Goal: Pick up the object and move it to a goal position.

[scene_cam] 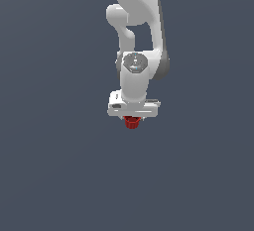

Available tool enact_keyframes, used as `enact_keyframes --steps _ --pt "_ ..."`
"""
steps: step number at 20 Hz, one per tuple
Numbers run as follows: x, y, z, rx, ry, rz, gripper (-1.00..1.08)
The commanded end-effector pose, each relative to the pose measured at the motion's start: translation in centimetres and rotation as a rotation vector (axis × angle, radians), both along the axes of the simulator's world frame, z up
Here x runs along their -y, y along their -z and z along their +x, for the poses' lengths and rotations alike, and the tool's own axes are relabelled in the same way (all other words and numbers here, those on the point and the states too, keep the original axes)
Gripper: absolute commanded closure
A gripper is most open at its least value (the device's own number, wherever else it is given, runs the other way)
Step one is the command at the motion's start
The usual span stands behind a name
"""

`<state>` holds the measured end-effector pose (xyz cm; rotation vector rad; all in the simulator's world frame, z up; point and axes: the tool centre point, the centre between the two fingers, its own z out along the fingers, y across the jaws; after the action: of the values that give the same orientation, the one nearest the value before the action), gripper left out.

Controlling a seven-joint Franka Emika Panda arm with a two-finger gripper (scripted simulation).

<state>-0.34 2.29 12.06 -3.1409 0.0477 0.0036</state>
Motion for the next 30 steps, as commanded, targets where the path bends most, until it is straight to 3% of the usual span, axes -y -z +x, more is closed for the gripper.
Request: enact_keyframes --steps 1,20,30 --pt "0.8 -2.6 0.1 0.003 0.0 0.001 1.08" --pt "7.1 -23.5 1.1 0.003 0.0 0.001 1.08" --pt "9.7 -31.9 1.9 0.002 0.001 0.0 1.08"
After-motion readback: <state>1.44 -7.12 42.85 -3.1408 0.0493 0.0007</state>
